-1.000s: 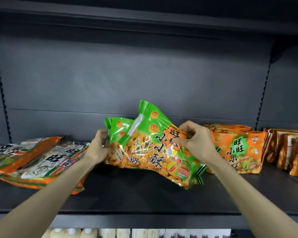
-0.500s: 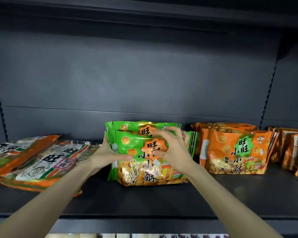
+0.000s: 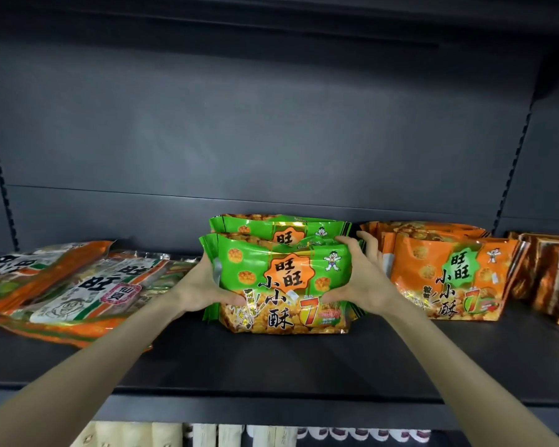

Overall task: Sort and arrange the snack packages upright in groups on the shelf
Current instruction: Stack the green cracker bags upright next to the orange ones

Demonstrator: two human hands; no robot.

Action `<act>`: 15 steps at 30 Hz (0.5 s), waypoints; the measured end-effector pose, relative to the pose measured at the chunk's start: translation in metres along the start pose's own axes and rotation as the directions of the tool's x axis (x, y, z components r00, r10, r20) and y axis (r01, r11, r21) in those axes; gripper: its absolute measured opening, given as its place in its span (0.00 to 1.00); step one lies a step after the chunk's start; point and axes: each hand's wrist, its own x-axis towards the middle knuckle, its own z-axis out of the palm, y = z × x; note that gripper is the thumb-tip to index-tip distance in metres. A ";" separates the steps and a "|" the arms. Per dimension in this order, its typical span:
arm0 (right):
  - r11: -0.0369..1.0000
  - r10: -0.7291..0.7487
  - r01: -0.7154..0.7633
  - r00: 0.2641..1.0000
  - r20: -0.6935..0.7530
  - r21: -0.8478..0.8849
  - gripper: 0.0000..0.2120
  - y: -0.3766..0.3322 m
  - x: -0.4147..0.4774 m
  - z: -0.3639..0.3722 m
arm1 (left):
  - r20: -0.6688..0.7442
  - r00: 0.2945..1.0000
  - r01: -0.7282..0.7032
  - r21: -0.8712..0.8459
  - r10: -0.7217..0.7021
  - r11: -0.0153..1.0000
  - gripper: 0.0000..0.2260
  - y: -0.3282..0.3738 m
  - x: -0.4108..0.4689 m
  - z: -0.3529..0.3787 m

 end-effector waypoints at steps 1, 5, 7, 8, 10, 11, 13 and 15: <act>1.000 -0.001 0.001 0.999 -0.032 -0.012 0.54 0.000 0.000 0.003 | -0.022 1.000 0.009 0.017 -0.009 1.000 0.40 -0.003 0.003 0.000; 0.999 0.003 -0.007 0.992 -0.128 -0.035 0.51 0.006 0.005 0.016 | -0.098 0.995 0.011 0.082 -0.003 0.997 0.51 -0.013 0.015 0.001; 0.999 0.004 -0.011 0.988 -0.154 -0.045 0.51 0.008 0.010 0.020 | -0.131 0.991 0.033 0.091 -0.021 0.995 0.52 -0.014 0.023 0.000; 0.999 0.005 -0.012 0.986 -0.165 -0.045 0.50 0.009 0.012 0.022 | -0.146 0.989 0.045 0.095 -0.031 0.994 0.51 -0.017 0.029 -0.002; 0.999 0.002 -0.011 0.983 -0.184 -0.050 0.50 0.010 0.018 0.025 | -0.162 0.986 0.047 0.101 -0.030 0.994 0.52 -0.018 0.038 -0.003; 0.999 0.002 -0.011 0.982 -0.188 -0.052 0.50 0.011 0.021 0.026 | -0.170 0.985 0.054 0.100 -0.036 0.993 0.54 -0.019 0.042 -0.003; 0.999 0.007 -0.017 0.982 -0.189 -0.051 0.51 0.014 0.026 0.028 | -0.196 0.979 0.075 0.131 -0.048 0.989 0.53 -0.012 0.042 0.001; 0.998 0.016 -0.027 0.981 -0.192 -0.056 0.51 0.016 0.031 0.030 | -0.240 0.970 0.088 0.163 -0.047 0.983 0.49 -0.007 0.042 0.006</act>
